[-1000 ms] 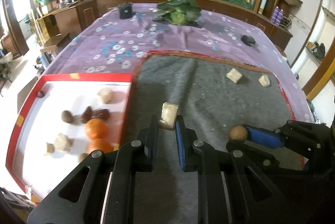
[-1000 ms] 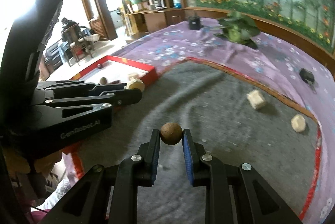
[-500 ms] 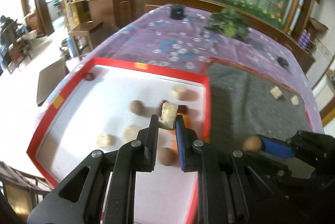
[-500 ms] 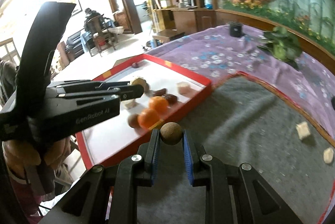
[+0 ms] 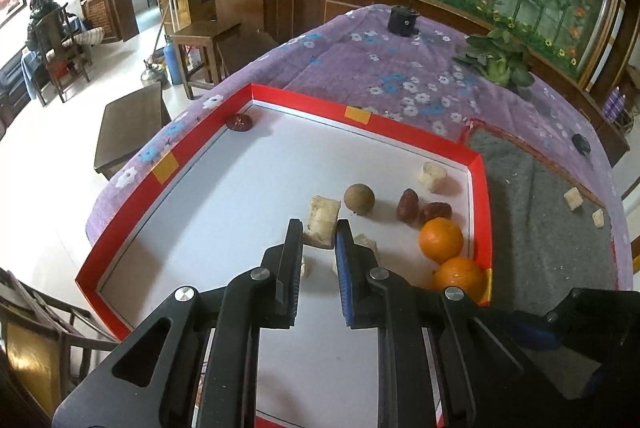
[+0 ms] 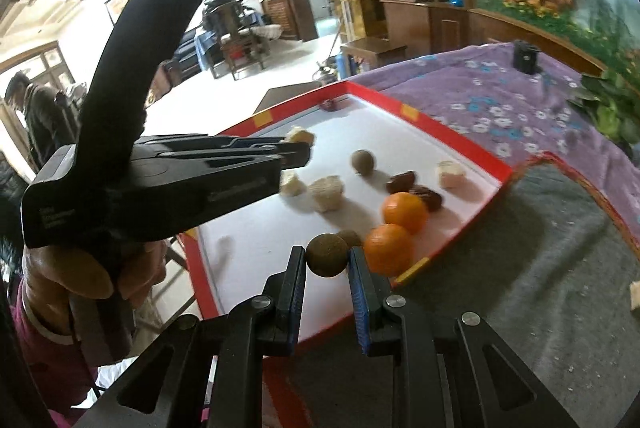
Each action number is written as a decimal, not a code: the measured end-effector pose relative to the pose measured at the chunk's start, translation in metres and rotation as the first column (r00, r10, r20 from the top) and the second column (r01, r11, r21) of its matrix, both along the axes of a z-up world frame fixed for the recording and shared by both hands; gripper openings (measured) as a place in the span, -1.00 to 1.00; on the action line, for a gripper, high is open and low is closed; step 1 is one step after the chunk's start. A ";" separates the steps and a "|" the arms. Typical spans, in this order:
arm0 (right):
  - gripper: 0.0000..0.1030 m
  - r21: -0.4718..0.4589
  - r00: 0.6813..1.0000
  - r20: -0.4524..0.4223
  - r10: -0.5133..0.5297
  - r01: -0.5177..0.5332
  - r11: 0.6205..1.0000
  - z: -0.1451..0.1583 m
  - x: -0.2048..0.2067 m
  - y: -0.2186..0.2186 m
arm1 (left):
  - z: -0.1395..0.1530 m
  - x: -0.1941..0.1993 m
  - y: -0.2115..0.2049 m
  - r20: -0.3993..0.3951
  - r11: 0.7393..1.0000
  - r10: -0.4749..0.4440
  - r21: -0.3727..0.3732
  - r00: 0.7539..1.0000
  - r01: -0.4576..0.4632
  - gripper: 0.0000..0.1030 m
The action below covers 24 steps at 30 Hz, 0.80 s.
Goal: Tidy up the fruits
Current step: 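Carry the cube and kiwi into the white tray and open both tools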
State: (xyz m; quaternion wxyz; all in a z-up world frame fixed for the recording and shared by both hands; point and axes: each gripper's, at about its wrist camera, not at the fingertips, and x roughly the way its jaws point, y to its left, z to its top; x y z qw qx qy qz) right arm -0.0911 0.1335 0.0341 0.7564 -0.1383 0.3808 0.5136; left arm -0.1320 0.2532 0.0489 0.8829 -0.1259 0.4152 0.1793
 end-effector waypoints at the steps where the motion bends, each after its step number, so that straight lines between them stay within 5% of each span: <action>1: -0.60 -0.002 1.000 -0.002 0.005 -0.005 1.000 -0.001 -0.002 0.001 | -0.001 0.000 0.000 0.000 1.000 0.000 -0.003 1.000 0.000 -0.70; 24: -0.60 -0.043 0.997 -0.022 0.071 -0.071 0.997 -0.017 -0.013 0.023 | -0.007 -0.004 0.008 -0.007 1.000 0.026 -0.006 1.000 -0.026 -0.71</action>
